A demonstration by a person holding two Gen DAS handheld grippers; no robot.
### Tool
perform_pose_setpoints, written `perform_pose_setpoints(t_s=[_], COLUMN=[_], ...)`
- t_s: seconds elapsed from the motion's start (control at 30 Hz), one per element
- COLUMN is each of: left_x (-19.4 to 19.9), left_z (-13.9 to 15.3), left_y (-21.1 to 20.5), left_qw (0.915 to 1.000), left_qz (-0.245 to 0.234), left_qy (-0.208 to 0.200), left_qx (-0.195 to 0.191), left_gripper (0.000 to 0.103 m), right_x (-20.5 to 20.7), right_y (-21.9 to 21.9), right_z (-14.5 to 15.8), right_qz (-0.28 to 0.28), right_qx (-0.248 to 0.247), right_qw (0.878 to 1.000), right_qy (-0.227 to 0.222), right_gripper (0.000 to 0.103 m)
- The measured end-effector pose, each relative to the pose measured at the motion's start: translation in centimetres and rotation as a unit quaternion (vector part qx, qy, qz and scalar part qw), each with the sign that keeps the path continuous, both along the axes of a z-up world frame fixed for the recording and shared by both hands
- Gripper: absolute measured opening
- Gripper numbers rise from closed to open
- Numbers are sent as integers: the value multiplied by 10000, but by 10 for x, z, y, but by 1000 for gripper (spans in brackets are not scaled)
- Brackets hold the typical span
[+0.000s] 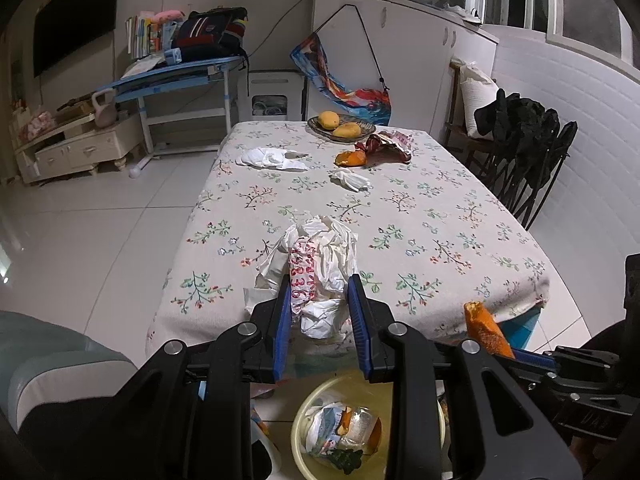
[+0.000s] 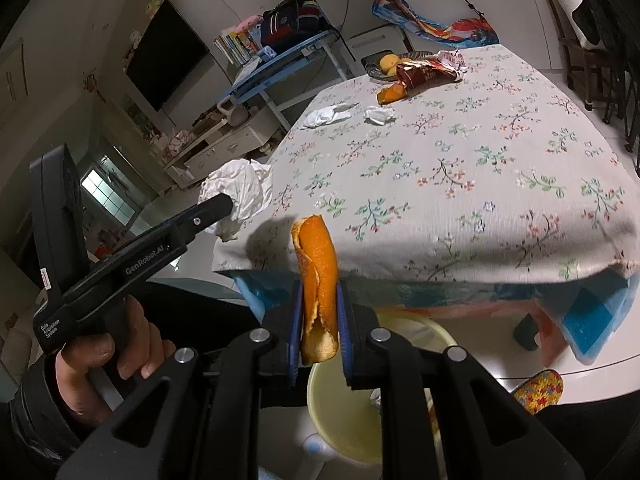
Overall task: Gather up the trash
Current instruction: 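Carry the white bag and orange peel back over the yellow basin, then open the right gripper over the basin while the left gripper releases the white bag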
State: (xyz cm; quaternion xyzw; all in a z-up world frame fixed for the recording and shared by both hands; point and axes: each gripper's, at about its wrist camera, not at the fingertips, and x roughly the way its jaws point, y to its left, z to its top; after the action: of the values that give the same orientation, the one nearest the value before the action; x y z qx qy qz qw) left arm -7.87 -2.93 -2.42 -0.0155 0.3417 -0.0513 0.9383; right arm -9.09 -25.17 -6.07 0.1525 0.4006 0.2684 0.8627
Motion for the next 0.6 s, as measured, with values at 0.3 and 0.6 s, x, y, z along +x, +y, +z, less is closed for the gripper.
perform_pose_setpoints(t_s=[0.3,0.6], left_x=[-8,-11], left_z=[-6,-8], left_y=[-9,-10], left_qw=[9999,9998], left_qz=[-150,-195], left_qy=[39,59], left_qx=[20,21], left_gripper=[26,26], right_x=[-9,-12], right_y=[4,5], right_z=[-10,-17], right_qz=[66,66], right_qx=[-104,-223], right_qw=[9998,9993], right_qy=[149,292], right_gripper=[18,19])
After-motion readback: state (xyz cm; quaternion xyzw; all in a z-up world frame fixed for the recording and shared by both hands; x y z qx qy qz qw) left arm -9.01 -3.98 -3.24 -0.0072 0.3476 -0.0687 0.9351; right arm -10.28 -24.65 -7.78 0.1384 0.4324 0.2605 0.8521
